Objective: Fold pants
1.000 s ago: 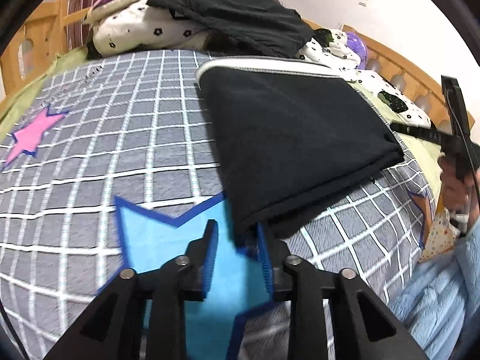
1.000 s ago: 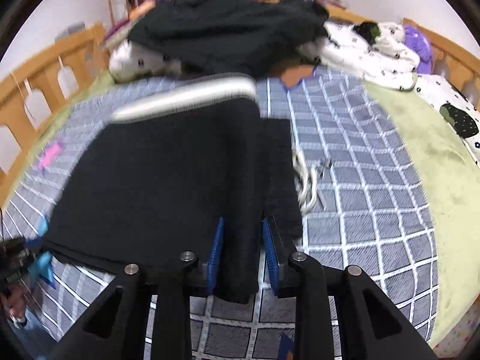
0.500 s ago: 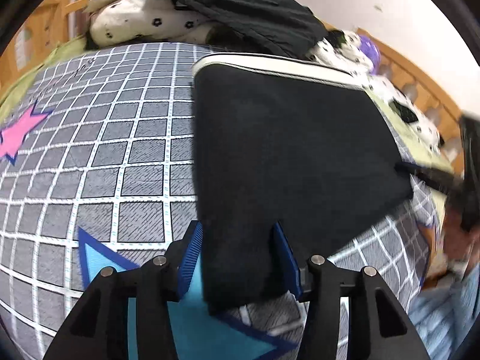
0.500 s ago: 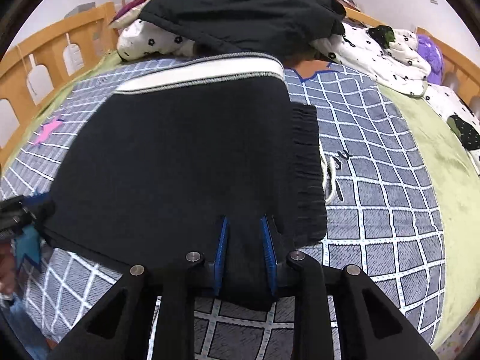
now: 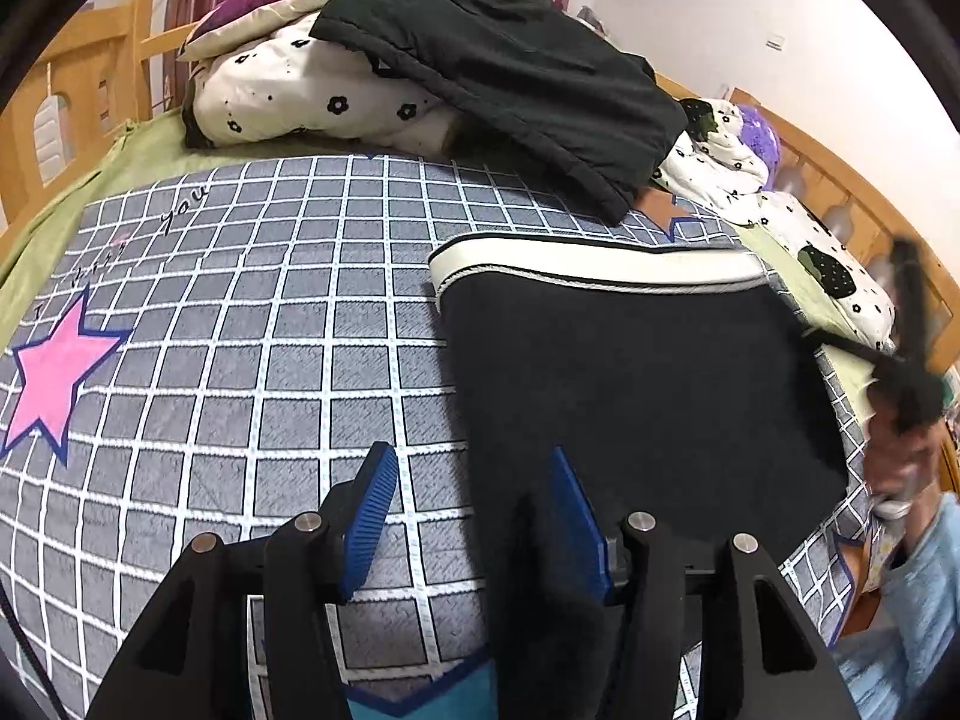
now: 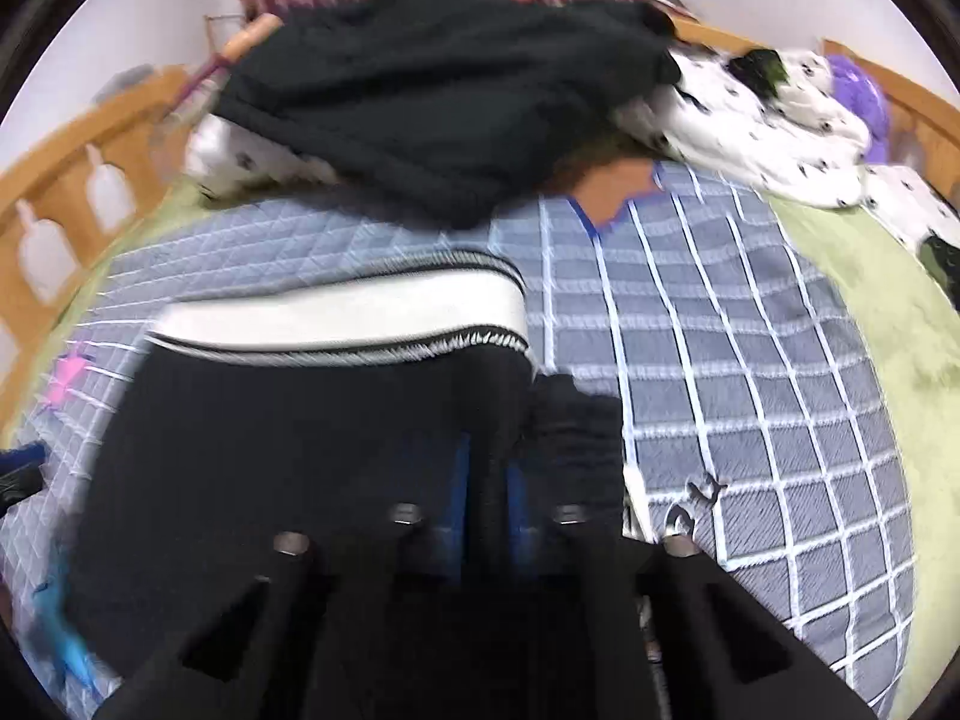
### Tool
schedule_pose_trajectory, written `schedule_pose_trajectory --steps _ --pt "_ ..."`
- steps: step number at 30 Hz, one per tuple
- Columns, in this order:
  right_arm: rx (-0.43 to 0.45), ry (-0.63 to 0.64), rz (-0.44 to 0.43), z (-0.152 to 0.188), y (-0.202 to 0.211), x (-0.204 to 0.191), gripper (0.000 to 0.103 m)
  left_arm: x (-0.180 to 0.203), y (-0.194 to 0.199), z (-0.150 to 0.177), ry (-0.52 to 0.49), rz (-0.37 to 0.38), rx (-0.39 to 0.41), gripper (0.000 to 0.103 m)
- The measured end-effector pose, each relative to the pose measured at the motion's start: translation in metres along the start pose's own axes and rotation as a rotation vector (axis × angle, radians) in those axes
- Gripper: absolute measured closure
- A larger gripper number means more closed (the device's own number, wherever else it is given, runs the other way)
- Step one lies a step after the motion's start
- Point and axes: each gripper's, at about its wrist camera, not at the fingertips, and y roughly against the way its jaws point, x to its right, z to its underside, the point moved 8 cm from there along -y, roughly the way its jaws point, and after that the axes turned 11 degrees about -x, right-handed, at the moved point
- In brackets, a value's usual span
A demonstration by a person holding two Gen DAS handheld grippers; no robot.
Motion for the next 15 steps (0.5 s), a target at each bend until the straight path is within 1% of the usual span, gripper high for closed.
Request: schedule_pose_trajectory --steps 1,2,3,4,5,6,7,8,9,10,11,12,13,14,15 --pt "0.025 -0.021 -0.065 -0.003 0.019 0.004 0.094 -0.001 0.000 0.000 -0.002 0.009 0.009 0.051" --pt "0.054 -0.022 -0.077 -0.004 0.032 0.010 0.094 0.000 -0.001 -0.001 -0.001 0.020 0.020 0.051" --pt "0.071 -0.017 -0.043 -0.002 0.035 0.015 0.094 0.003 -0.003 -0.002 0.001 0.025 0.026 0.051" --pt "0.060 -0.021 0.010 0.001 0.026 0.020 0.093 0.007 -0.007 -0.006 0.007 0.032 0.034 0.051" --pt "-0.017 -0.038 0.069 0.009 0.001 0.030 0.091 0.009 -0.009 -0.009 0.012 0.033 0.034 0.051" --pt "-0.075 -0.045 0.085 0.015 -0.017 0.035 0.088 0.013 -0.013 -0.014 0.018 0.034 0.029 0.051" --pt "-0.075 -0.044 0.094 0.018 -0.024 0.037 0.084 0.018 -0.015 -0.019 0.021 0.043 0.031 0.051" --pt "-0.043 -0.036 0.089 0.015 -0.017 0.036 0.083 0.026 -0.015 -0.026 0.015 0.068 0.049 0.051" --pt "-0.048 -0.027 0.076 0.013 -0.009 0.033 0.082 0.031 -0.014 -0.033 0.002 0.078 0.068 0.051" --pt "-0.028 -0.018 0.065 0.007 0.004 0.029 0.082 0.036 -0.015 -0.041 -0.013 0.076 0.082 0.051" --pt "0.014 -0.017 0.064 0.002 0.014 0.027 0.080 0.041 -0.016 -0.047 -0.026 0.070 0.088 0.051" --pt "0.091 -0.023 0.068 -0.009 0.027 0.025 0.072 0.049 -0.020 -0.059 -0.049 0.063 0.094 0.051" --pt "0.125 -0.028 0.060 -0.015 0.033 0.021 0.067 0.054 -0.023 -0.065 -0.060 0.062 0.098 0.051" --pt "0.145 -0.032 0.024 -0.024 0.033 0.013 0.067 0.062 -0.027 -0.076 -0.078 0.061 0.107 0.051" --pt "0.145 -0.029 0.006 -0.032 0.027 0.007 0.067 0.068 -0.031 -0.084 -0.091 0.058 0.113 0.051"
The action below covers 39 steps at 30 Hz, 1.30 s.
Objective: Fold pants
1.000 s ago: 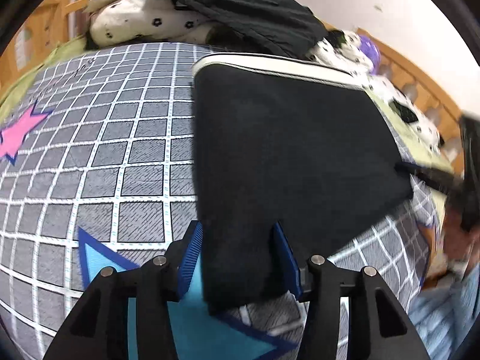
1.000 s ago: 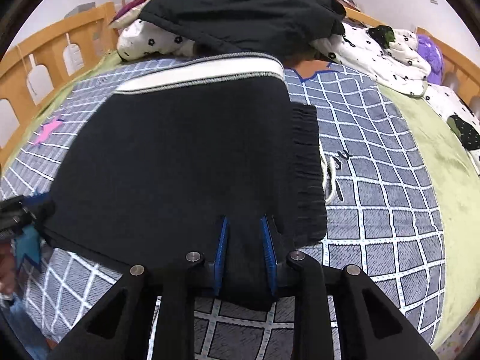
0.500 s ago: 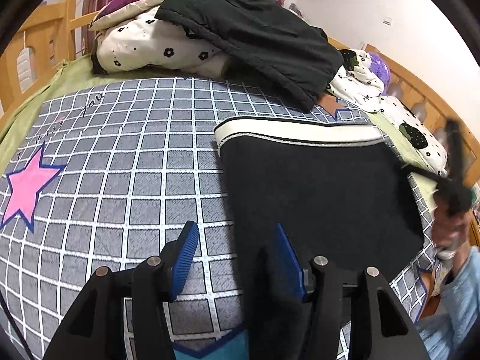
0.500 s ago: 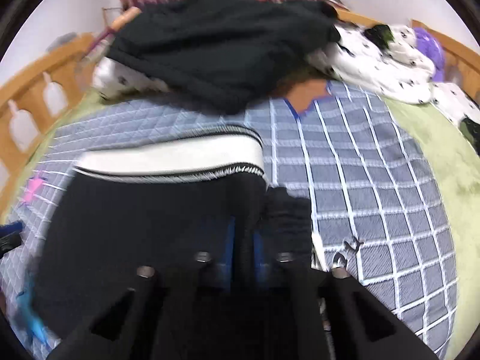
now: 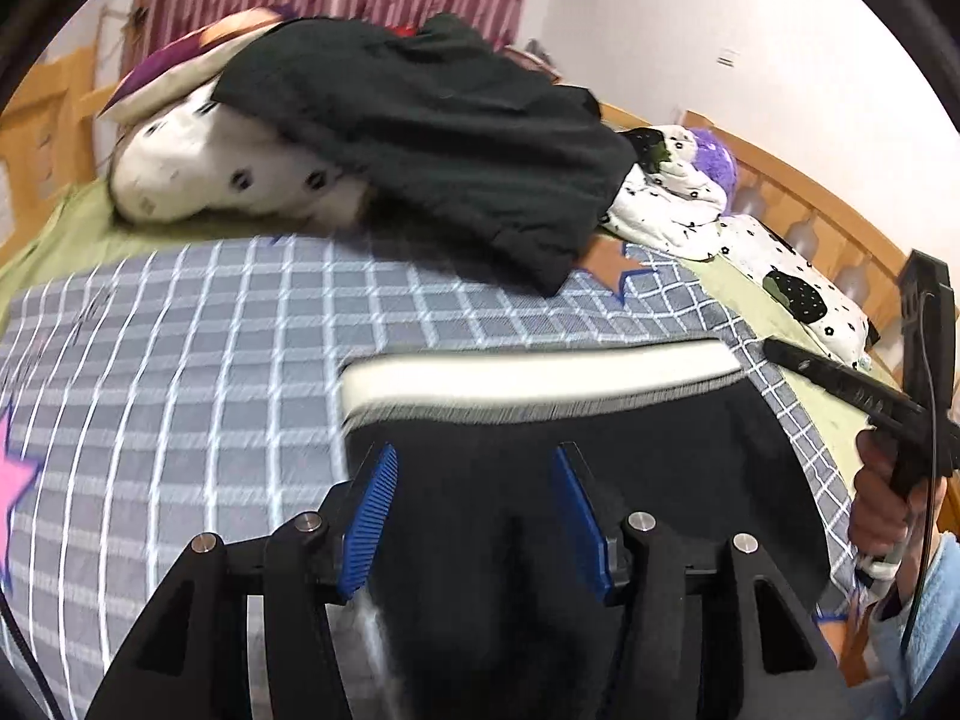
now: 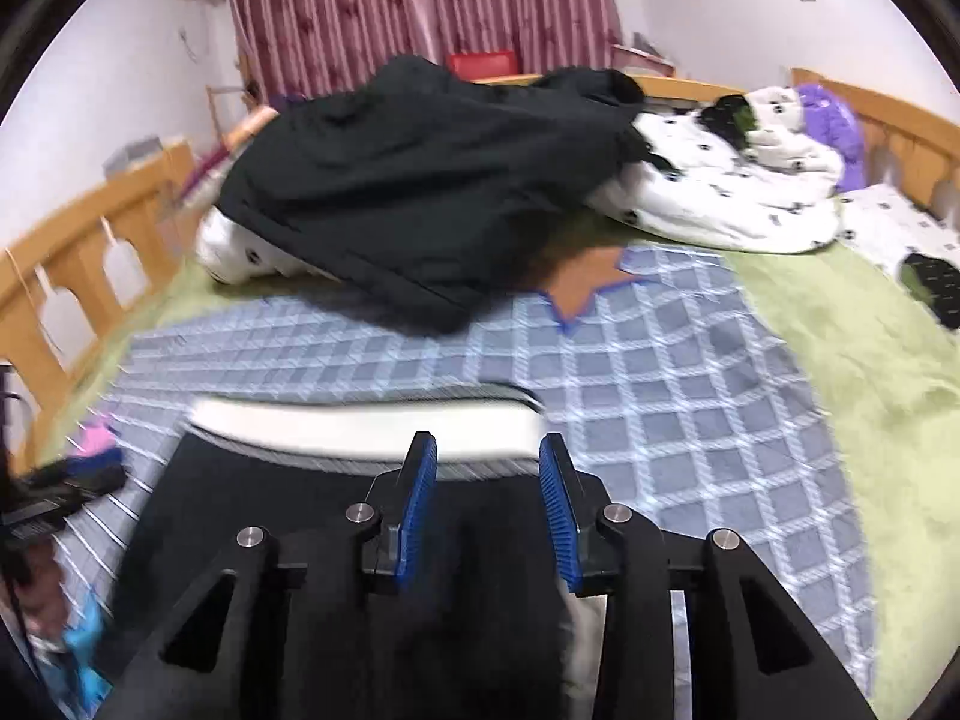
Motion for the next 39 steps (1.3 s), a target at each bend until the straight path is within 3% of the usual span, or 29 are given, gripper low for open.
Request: schedule_pose_trajectory --steps 2,5,7,13,16,19,23,27,30,33,36,39 --pt "-0.048 0.050 0.022 -0.006 -0.027 -0.011 0.068 0.004 -0.011 -0.010 -0.018 0.001 -0.002 0.051" --pt "-0.185 0.119 0.121 0.013 -0.080 -0.001 0.075 -0.002 -0.045 -0.009 -0.020 -0.046 -0.082 0.052" --pt "-0.152 0.106 0.112 0.017 -0.080 0.003 0.075 -0.008 -0.069 0.002 -0.043 -0.075 -0.148 0.052" --pt "-0.144 0.110 0.122 0.015 -0.085 0.007 0.075 -0.009 -0.070 0.010 -0.060 -0.070 -0.141 0.051" --pt "-0.147 0.103 0.112 0.018 -0.074 0.007 0.073 -0.006 -0.056 0.021 -0.051 -0.082 -0.167 0.051" --pt "-0.188 0.098 0.080 0.034 -0.046 0.005 0.069 0.004 -0.034 0.048 -0.064 -0.020 -0.198 0.051" --pt "-0.212 0.162 0.159 0.079 -0.009 0.004 0.068 0.021 0.003 0.090 -0.133 -0.025 -0.178 0.051" --pt "-0.236 0.104 0.132 0.126 0.020 0.007 0.068 0.028 0.034 0.142 -0.154 0.009 -0.208 0.046" --pt "-0.243 0.066 0.138 0.156 0.036 0.011 0.068 0.018 0.054 0.181 -0.173 -0.027 -0.207 0.045" --pt "-0.277 0.051 0.133 0.171 0.041 0.008 0.068 0.007 0.063 0.208 -0.107 0.030 -0.246 0.045" --pt "-0.256 0.057 0.138 0.168 0.045 0.004 0.068 -0.006 0.062 0.217 -0.068 -0.021 -0.238 0.046" --pt "-0.244 0.040 0.128 0.160 0.044 0.002 0.068 -0.006 0.059 0.205 -0.058 -0.019 -0.206 0.046"
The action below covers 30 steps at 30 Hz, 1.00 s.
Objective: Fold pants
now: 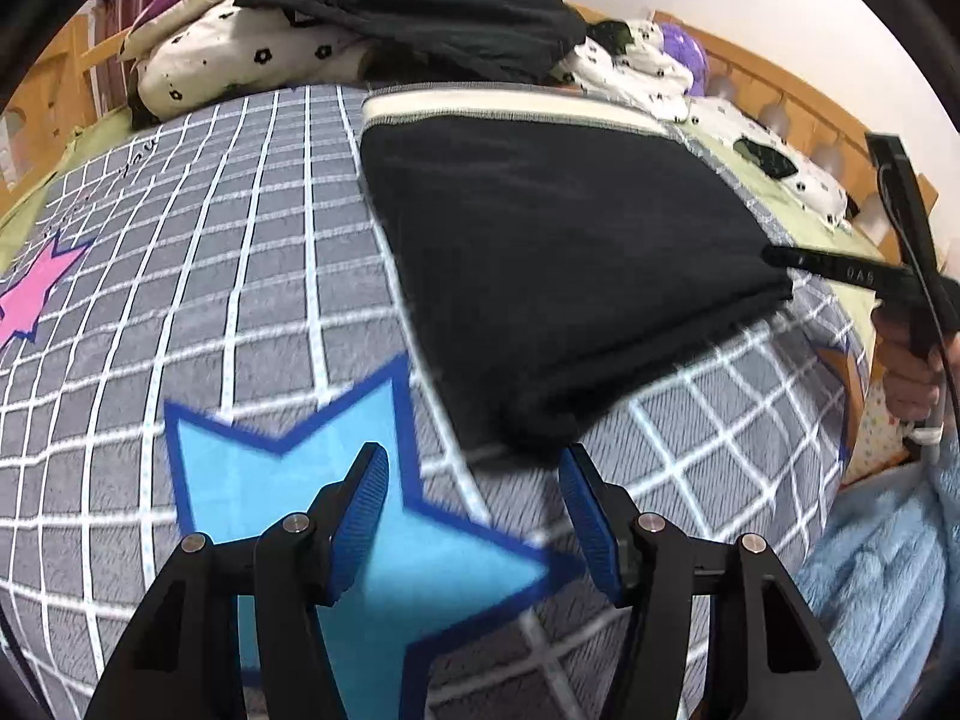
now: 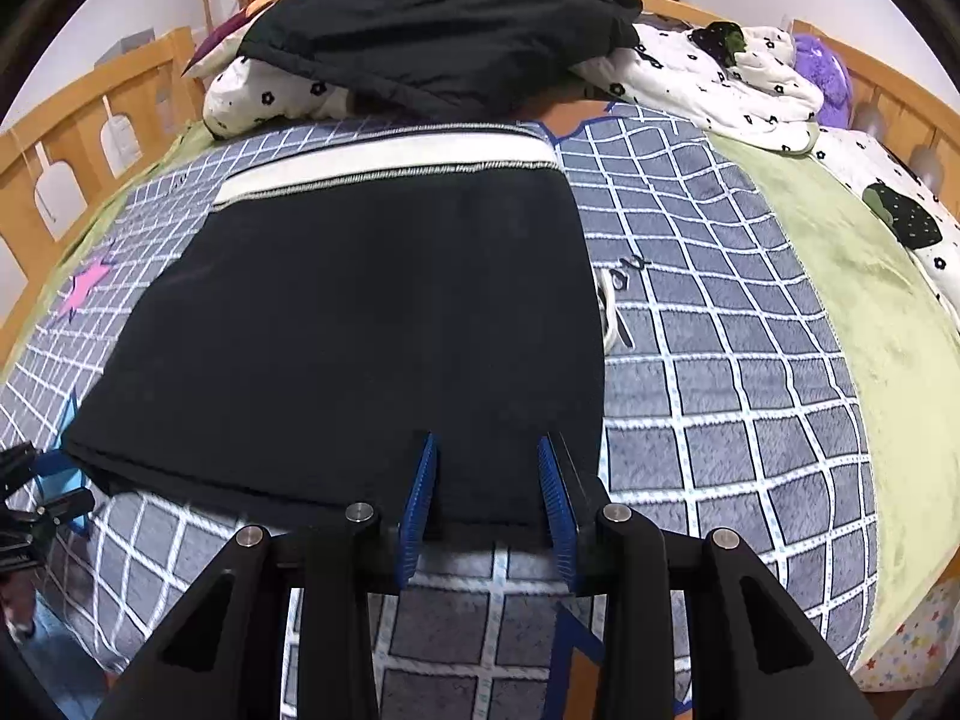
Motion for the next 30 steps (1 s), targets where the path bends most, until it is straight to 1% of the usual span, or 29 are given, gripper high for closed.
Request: schedule_pose_trajectory --steps 1,2,3,4,6,7,8,9,10,11,13,14,15,16,17,18,19,20,22,25,28,30 --pt "-0.002 -0.005 -0.002 -0.002 -0.001 0.000 0.068 0.002 -0.003 -0.002 0.001 -0.002 -0.005 0.046" --pt "-0.006 -0.008 -0.002 -0.003 -0.003 0.000 0.068 0.003 -0.007 -0.006 0.000 -0.011 -0.016 0.052" --pt "-0.009 -0.010 0.002 -0.002 -0.005 -0.001 0.068 0.006 -0.010 -0.010 -0.008 -0.017 -0.017 0.075" --pt "-0.013 -0.008 0.007 -0.002 -0.007 -0.001 0.068 0.010 -0.009 -0.013 -0.023 -0.015 -0.001 0.087" --pt "-0.010 0.004 0.019 -0.001 -0.008 -0.004 0.067 0.007 -0.003 -0.014 0.005 -0.016 0.052 0.088" --pt "-0.006 0.010 0.022 -0.001 -0.008 -0.004 0.067 0.005 -0.004 -0.011 0.027 -0.003 0.056 0.088" --pt "-0.001 0.016 0.023 0.000 -0.007 -0.005 0.067 0.002 -0.009 -0.007 0.047 -0.002 0.041 0.089" --pt "0.004 0.020 0.024 0.001 -0.007 -0.005 0.067 0.000 -0.013 0.001 0.061 0.005 0.026 0.089" --pt "0.007 0.025 0.024 0.001 -0.007 -0.005 0.066 0.000 -0.013 0.004 0.061 0.012 0.031 0.089" --pt "0.008 0.032 0.026 0.001 -0.007 -0.004 0.065 -0.001 -0.010 0.007 0.055 0.017 0.034 0.087" --pt "0.013 0.036 0.030 -0.001 -0.004 -0.002 0.062 -0.006 -0.001 0.013 0.061 0.021 0.013 0.087" --pt "0.020 0.033 0.032 -0.003 -0.001 0.000 0.061 -0.009 0.002 0.014 0.065 0.025 0.007 0.085" --pt "0.033 0.028 0.033 -0.006 0.002 0.004 0.059 -0.017 0.009 0.016 0.083 0.024 0.007 0.074" --pt "0.047 0.022 0.032 -0.011 0.006 0.008 0.054 -0.023 0.013 0.015 0.100 0.021 0.019 0.067" --pt "0.053 0.020 0.032 -0.015 0.007 0.011 0.051 -0.031 0.018 0.012 0.122 0.023 0.048 0.054" --pt "0.067 0.010 0.025 -0.021 0.009 0.017 0.045 -0.039 0.025 0.007 0.142 0.033 0.080 0.047" --pt "0.076 -0.002 0.018 -0.025 0.010 0.021 0.042 -0.045 0.028 -0.001 0.166 0.043 0.093 0.047" --pt "0.080 -0.026 0.003 -0.031 0.007 0.028 0.042 -0.047 0.028 -0.006 0.180 0.052 0.091 0.047" --pt "0.067 -0.055 -0.013 -0.039 -0.001 0.036 0.042 -0.048 0.025 -0.029 0.198 0.079 0.086 0.047" --pt "0.049 -0.083 -0.053 -0.062 -0.013 0.043 0.042 -0.036 0.013 -0.065 0.166 0.096 0.081 0.047" --pt "0.029 -0.096 -0.109 -0.085 -0.024 0.043 0.042 -0.023 -0.005 -0.096 0.140 0.152 0.047 0.047" --pt "0.007 -0.088 -0.118 -0.097 -0.038 0.043 0.042 -0.019 -0.025 -0.112 0.129 0.149 0.010 0.047"
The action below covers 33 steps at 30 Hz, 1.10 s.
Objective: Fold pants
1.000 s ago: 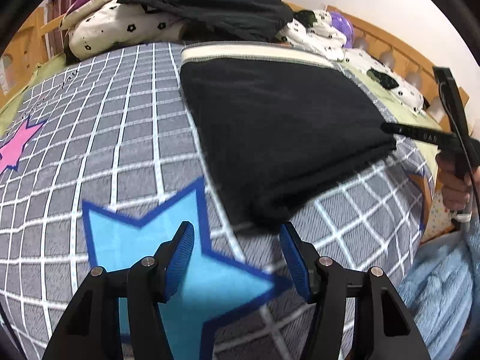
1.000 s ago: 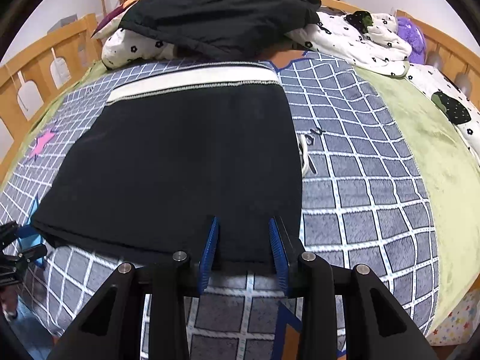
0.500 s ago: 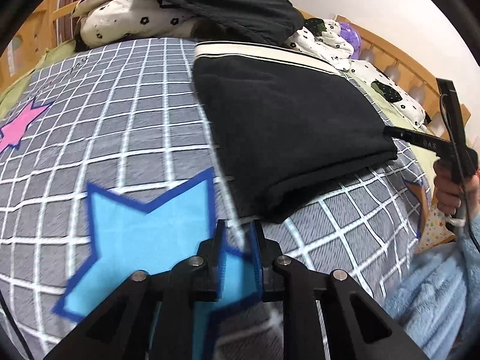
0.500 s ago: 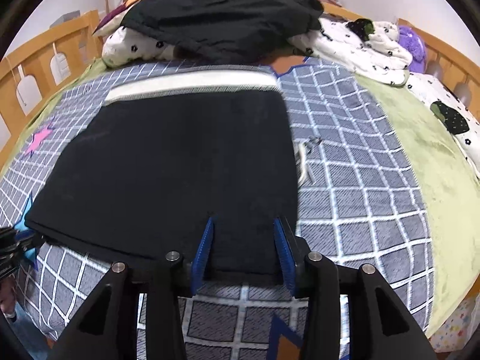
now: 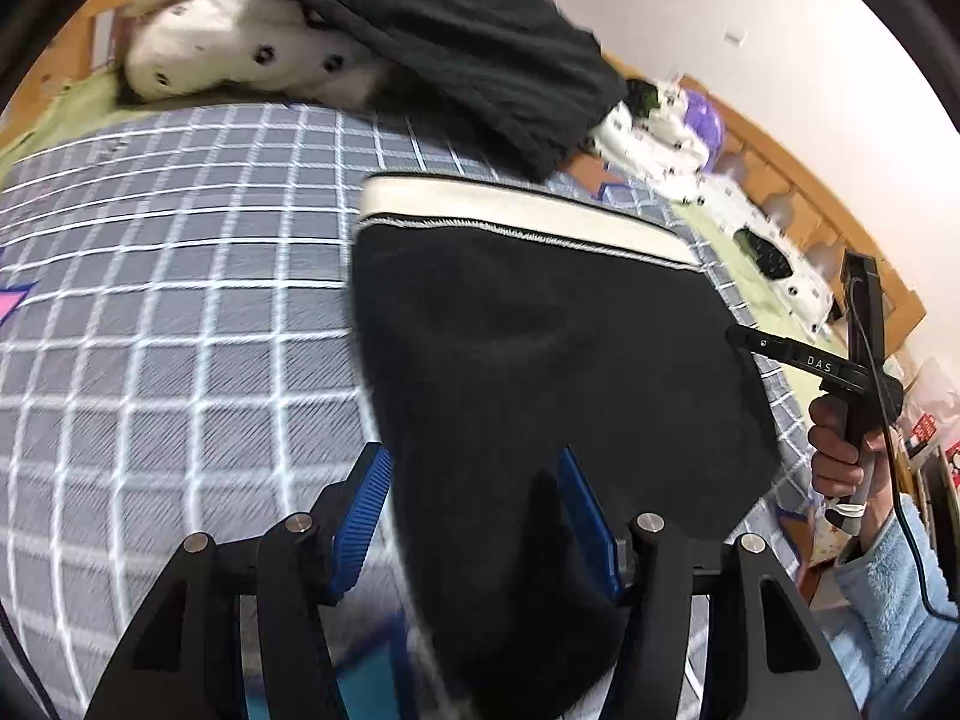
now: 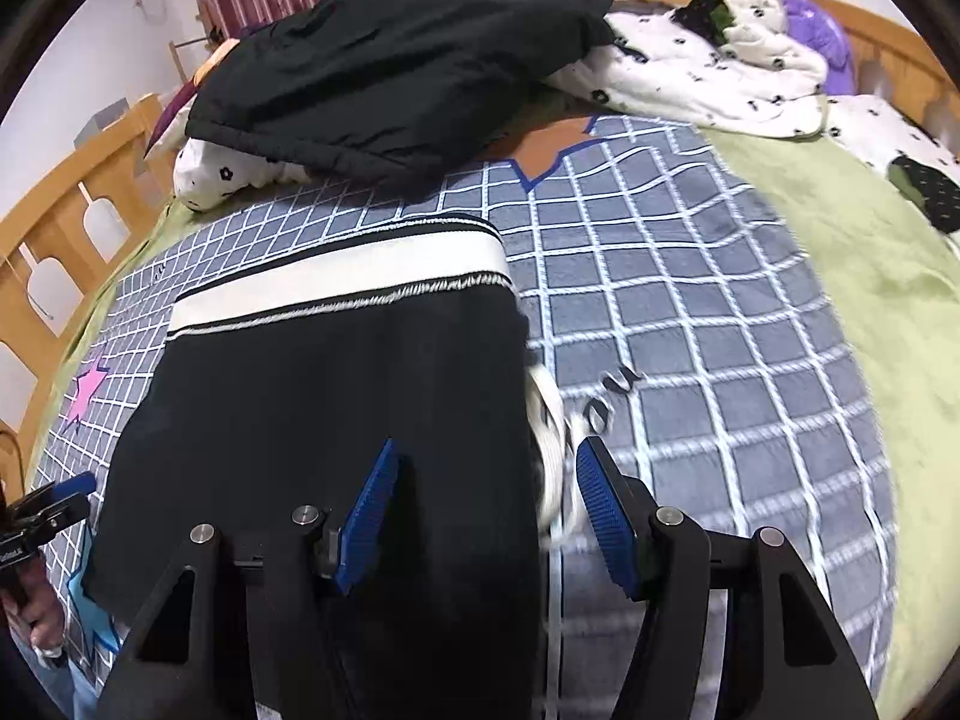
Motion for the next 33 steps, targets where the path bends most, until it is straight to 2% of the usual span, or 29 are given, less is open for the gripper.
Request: schedule_pose_trajectory --steps 2,3,5,8,11,13,16,18,19,20,23,24,25,26,29,33 --pt "-0.011 -0.003 -0.023 -0.005 -0.013 0.003 0.041 -0.005 -0.021 -0.012 0.003 -0.051 -0.029 0.044" --pt "-0.002 -0.020 -0.066 -0.008 -0.018 0.006 0.038 -0.009 -0.030 -0.017 0.012 -0.045 -0.039 0.044" --pt "-0.004 -0.005 -0.076 -0.011 -0.023 0.008 0.038 -0.016 -0.041 -0.021 0.029 0.017 -0.052 0.039" --pt "0.014 0.055 -0.077 -0.015 -0.030 0.003 0.038 -0.021 -0.052 -0.026 0.045 0.089 -0.059 0.038" --pt "-0.032 0.022 -0.164 -0.022 -0.043 0.001 0.038 -0.015 -0.058 -0.031 0.033 0.093 -0.051 0.040" --pt "-0.053 0.023 -0.192 -0.024 -0.050 -0.003 0.038 -0.011 -0.063 -0.034 0.039 0.081 -0.045 0.040" --pt "-0.101 0.010 -0.233 -0.024 -0.059 -0.011 0.038 -0.007 -0.063 -0.040 0.054 0.060 -0.043 0.048" --pt "-0.132 0.001 -0.253 -0.021 -0.062 -0.015 0.037 -0.009 -0.060 -0.042 0.074 0.055 -0.032 0.068" --pt "-0.136 -0.001 -0.250 -0.022 -0.062 -0.016 0.040 -0.009 -0.056 -0.045 0.075 0.043 -0.015 0.073" --pt "-0.143 -0.017 -0.250 -0.022 -0.060 -0.016 0.041 -0.008 -0.049 -0.046 0.071 0.044 -0.002 0.083" --pt "-0.111 -0.078 -0.288 -0.024 -0.041 -0.011 0.062 -0.005 -0.035 -0.051 0.075 0.048 0.018 0.087" --pt "-0.090 -0.086 -0.308 -0.024 -0.030 -0.012 0.076 -0.001 -0.028 -0.053 0.071 0.052 0.036 0.088" --pt "-0.071 -0.093 -0.328 -0.024 -0.021 -0.014 0.080 0.000 -0.023 -0.056 0.069 0.060 0.046 0.088" --pt "-0.048 -0.111 -0.338 -0.024 -0.012 -0.017 0.081 0.002 -0.016 -0.058 0.068 0.073 0.055 0.089" --pt "-0.007 -0.120 -0.291 -0.024 0.005 -0.036 0.082 -0.003 0.008 -0.063 0.086 0.133 0.084 0.090" --pt "0.017 -0.120 -0.354 -0.030 0.023 -0.077 0.083 -0.033 0.048 -0.064 0.085 0.066 0.130 0.090"
